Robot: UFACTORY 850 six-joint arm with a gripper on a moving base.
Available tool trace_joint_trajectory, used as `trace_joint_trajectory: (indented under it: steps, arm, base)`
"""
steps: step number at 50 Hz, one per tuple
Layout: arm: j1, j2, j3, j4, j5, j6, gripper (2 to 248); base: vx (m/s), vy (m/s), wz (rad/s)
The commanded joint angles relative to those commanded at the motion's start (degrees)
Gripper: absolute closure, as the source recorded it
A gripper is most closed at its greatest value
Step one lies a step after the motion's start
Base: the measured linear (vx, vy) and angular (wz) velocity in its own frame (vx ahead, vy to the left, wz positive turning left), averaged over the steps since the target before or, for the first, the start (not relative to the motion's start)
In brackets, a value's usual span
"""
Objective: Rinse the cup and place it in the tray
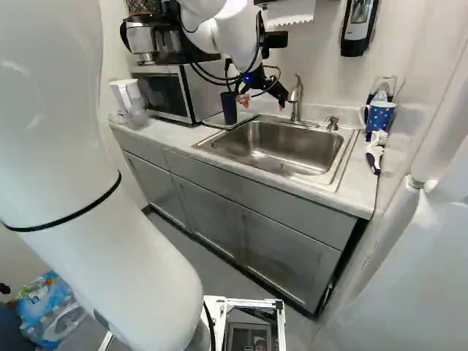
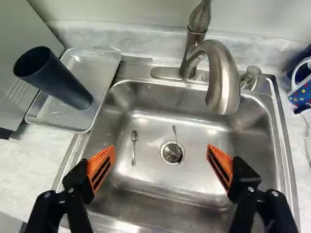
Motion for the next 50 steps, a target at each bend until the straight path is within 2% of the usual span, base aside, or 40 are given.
trace_joint_trajectory:
  steps: [18, 50]
  arm:
    - [0.0, 0.0, 0.0, 0.0, 0.0, 0.0, 3]
    - [0.0, 0.0, 0.0, 0.0, 0.0, 0.0, 3]
  base:
    - [-0.025, 0.001, 0.005]
    - [-0.174, 0.035, -0.002]
